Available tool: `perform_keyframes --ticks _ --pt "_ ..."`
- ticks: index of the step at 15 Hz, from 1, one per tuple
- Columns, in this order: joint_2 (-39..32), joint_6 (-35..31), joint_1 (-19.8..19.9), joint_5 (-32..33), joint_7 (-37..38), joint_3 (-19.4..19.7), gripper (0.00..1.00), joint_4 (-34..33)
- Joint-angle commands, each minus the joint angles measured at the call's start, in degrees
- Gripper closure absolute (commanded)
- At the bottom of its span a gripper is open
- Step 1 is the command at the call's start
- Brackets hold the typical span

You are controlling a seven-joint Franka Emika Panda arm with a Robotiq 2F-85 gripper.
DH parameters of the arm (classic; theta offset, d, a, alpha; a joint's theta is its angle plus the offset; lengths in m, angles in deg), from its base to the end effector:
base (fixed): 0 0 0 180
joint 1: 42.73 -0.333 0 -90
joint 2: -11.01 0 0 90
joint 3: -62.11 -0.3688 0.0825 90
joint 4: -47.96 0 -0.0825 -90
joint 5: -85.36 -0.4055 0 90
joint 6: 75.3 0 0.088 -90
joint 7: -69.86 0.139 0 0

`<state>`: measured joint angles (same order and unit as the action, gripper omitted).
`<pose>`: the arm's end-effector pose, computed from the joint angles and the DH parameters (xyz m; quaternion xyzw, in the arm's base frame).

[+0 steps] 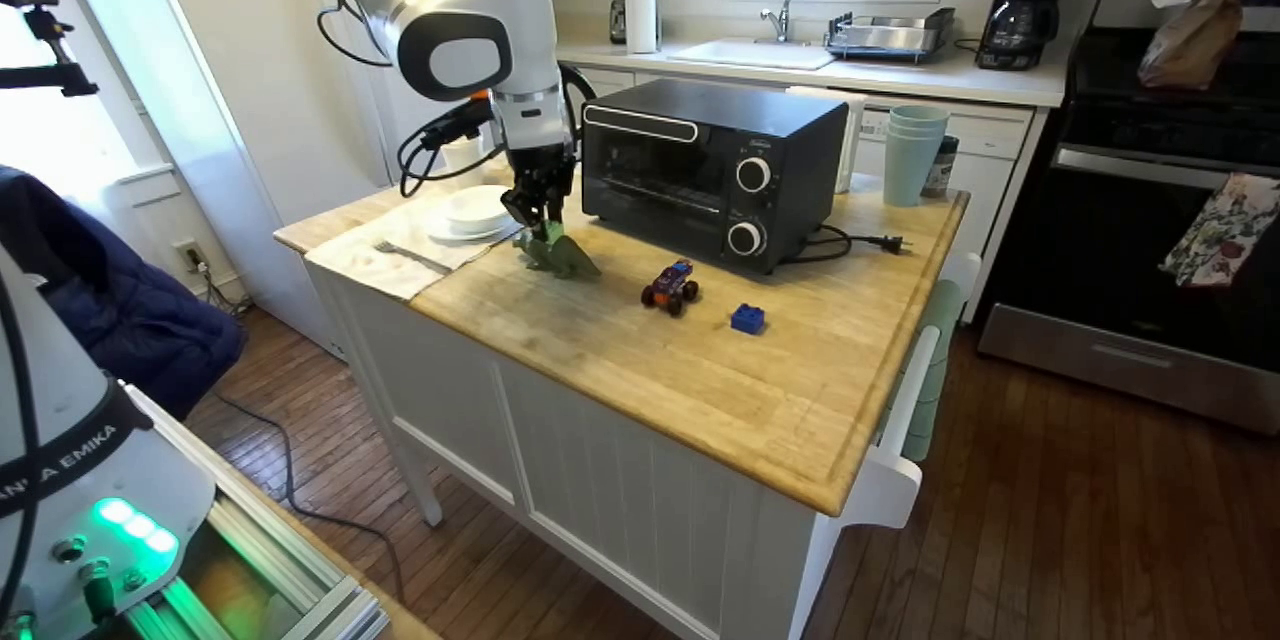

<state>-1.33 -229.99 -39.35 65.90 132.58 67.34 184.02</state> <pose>0.5367 -0.0886 0.2450 -0.7146 0.6937 -0.0174 0.0887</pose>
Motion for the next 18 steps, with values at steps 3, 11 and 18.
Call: perform_keyframes --ticks 3,11,18 --pt "-1.21 1.03 -0.81 1.3 1.7 0.87 0.89 -1.44" --pt "-1.47 1.17 -0.98 1.79 2.1 1.14 0.07 -1.48" --pt "-1.23 1.2 -0.99 1.82 1.93 1.09 0.04 -1.46"
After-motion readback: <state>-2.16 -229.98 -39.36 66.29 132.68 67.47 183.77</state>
